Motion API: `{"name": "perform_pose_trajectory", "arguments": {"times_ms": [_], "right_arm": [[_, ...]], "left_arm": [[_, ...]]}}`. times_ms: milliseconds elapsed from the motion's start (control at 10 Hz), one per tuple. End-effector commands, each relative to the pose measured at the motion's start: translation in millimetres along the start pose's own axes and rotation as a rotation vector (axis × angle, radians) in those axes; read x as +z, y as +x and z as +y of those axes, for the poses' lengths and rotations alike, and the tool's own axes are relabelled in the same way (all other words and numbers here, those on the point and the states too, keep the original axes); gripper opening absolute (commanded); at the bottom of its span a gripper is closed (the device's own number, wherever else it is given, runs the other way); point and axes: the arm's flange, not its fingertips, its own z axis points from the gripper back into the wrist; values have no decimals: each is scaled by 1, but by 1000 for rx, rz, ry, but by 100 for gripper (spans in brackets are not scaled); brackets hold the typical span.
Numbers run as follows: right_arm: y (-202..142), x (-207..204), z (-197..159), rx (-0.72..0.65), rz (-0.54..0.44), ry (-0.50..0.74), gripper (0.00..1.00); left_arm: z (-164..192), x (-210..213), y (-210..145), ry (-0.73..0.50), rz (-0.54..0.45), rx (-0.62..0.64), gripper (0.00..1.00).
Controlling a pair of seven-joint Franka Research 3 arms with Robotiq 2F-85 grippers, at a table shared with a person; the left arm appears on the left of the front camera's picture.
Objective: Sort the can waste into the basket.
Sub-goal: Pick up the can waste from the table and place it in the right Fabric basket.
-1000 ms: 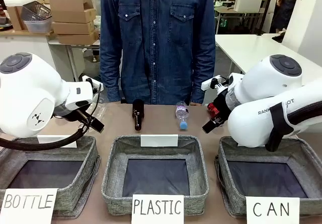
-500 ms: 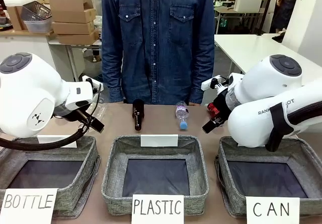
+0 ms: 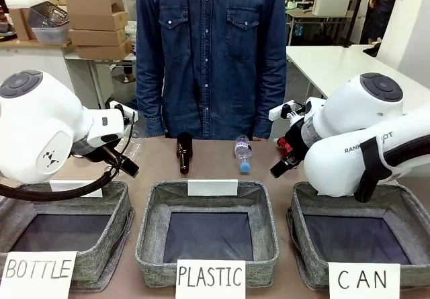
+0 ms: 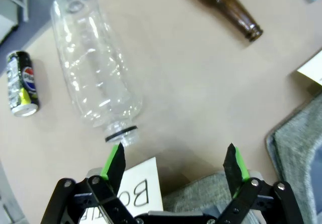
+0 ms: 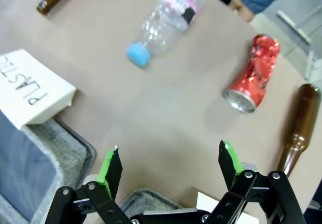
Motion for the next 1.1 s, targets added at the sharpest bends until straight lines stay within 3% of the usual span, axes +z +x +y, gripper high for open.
{"name": "perform_pose_trajectory", "arguments": {"times_ms": [0, 200, 300, 400, 500, 600, 700, 800, 900, 1000], "right_arm": [[-7, 80, -24, -14, -80, 59, 100], [-37, 160, -20, -33, -219, 4, 100], [-52, 175, -9, 4, -254, -40, 100], [-53, 166, 0, -19, -207, -125, 100], [22, 160, -33, -51, -226, 1, 100], [20, 188, -33, -28, -249, -43, 100], [13, 179, -36, -31, -216, 83, 100], [2, 182, -47, -95, -256, 272, 100], [-11, 188, -61, -201, -295, 525, 100], [-20, 191, -78, -398, -198, 737, 100]], "left_arm": [[11, 97, -5, -100, 83, -1, 100], [-2, 186, -40, -98, -166, -60, 100], [-13, 197, -49, -115, -278, -58, 100], [1, 137, 9, -86, -61, -30, 100], [1, 137, 9, -86, -61, -30, 100], [1, 137, 9, -86, -61, -30, 100], [-1, 186, 2, -89, -132, -39, 100], [15, 187, -2, -308, -2, -49, 100], [37, 189, -9, -593, 5, -5, 100], [62, 189, -21, -863, -32, 27, 100]]}}
